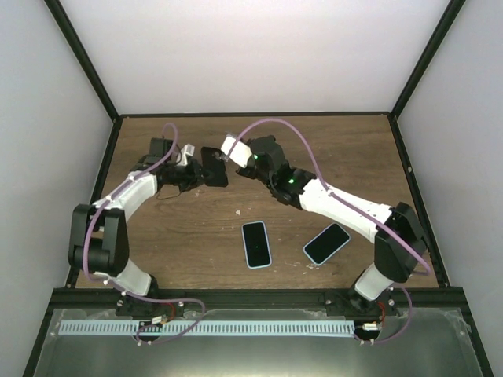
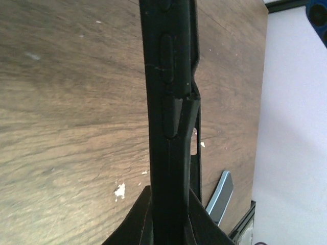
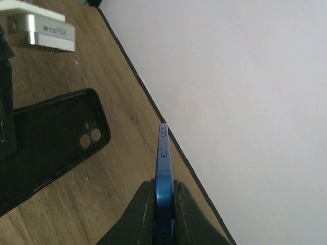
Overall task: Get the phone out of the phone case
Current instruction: Place the phone case at the center of the board, then place the phone at the center of the board, then pick up the phone at the center of the board.
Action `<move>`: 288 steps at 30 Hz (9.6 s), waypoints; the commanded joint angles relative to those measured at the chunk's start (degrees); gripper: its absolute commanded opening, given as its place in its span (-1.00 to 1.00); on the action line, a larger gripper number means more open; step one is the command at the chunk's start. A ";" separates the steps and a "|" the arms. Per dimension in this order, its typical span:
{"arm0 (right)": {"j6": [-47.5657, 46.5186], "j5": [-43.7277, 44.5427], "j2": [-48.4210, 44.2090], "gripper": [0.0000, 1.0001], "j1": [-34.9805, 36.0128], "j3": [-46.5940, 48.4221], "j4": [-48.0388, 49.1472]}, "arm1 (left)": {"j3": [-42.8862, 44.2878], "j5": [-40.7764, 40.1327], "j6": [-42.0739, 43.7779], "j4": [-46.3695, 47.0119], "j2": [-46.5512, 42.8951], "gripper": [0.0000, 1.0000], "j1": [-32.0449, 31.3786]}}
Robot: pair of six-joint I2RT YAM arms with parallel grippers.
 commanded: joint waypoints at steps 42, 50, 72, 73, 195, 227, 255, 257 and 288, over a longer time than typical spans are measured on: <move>0.25 -1.07 0.67 -0.99 -1.78 -3.43 3.98 | 32.66 -1.16 32.13 -24.52 36.82 -0.81 11.22; -1.35 0.58 2.65 -0.99 0.29 -0.56 5.67 | 30.89 -5.23 28.72 -23.66 34.09 -0.19 11.74; -32.80 15.32 9.46 -0.99 8.41 -12.29 52.74 | 15.42 20.17 6.45 -8.38 5.66 0.99 15.94; -34.81 15.54 9.98 -0.99 8.83 -13.00 55.36 | 14.51 20.85 5.39 -7.04 4.53 0.99 15.58; 9.47 -18.33 -3.14 1.00 0.03 -5.00 -14.37 | 4.26 3.50 43.52 -26.94 17.17 0.99 21.09; 1.02 -5.91 2.10 1.00 19.95 -25.09 -10.31 | 6.74 -4.26 38.03 -22.50 -3.01 0.99 14.75; 11.14 -15.15 -3.63 1.00 -1.97 -28.19 -21.69 | 5.94 -3.38 36.53 -18.91 -5.00 1.00 14.63; 11.40 -16.54 -2.37 1.00 -2.23 -27.19 -21.89 | 5.96 -3.43 36.78 -18.90 -5.84 0.99 14.58; 14.65 -22.67 3.03 1.00 -6.02 -18.62 -27.57 | 5.65 -3.35 36.06 -16.93 -9.19 0.99 12.21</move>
